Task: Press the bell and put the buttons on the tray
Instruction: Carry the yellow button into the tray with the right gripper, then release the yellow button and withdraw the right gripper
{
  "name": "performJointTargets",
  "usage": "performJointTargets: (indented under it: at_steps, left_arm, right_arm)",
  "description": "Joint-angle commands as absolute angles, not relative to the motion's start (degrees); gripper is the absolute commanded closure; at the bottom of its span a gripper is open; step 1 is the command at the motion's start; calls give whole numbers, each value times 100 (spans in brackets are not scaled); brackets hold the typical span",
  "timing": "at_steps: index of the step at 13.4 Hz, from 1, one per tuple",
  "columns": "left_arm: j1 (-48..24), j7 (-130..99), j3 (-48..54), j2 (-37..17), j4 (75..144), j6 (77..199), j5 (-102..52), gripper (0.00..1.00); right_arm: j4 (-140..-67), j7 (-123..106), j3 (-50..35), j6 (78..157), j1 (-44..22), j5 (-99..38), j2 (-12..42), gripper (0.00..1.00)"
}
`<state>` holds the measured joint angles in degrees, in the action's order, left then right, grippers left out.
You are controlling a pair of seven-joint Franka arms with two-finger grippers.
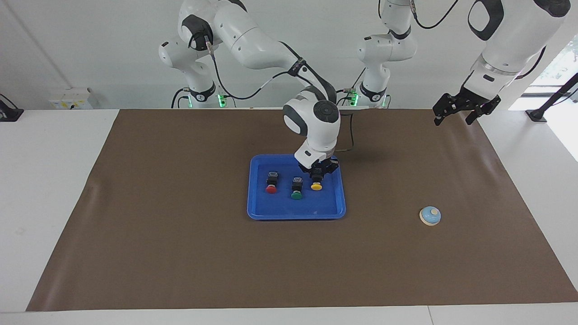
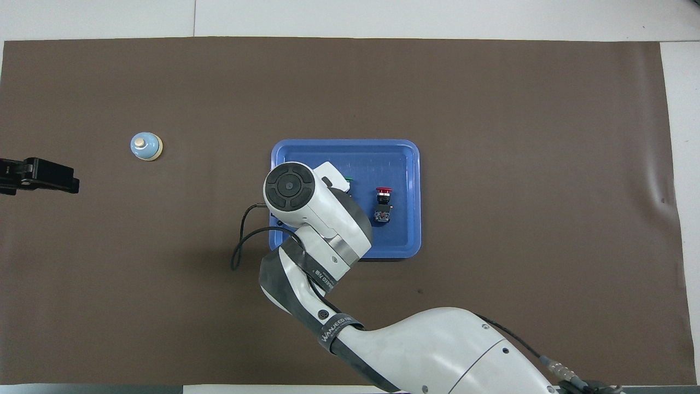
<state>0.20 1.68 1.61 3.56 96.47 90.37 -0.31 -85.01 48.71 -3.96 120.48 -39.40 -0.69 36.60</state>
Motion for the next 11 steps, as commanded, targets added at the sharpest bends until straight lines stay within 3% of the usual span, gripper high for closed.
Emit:
performJointTargets:
  at_steps: [1,7,11]
  left_arm:
    - [0,176,123,457,9738,9044,-53,0]
    - [-9,176,123,457,9738,9044,-61,0]
    - [-9,176,123,457,9738,9044,-53,0]
  right_arm:
    - [-8587,4966,-352,11972,-3850,-149,3429,0]
    - [-8561,4651,-352,11207,-2288,-149,2278,0]
    - [-8552,2975,-343,10259,-1084,-141,1610,0]
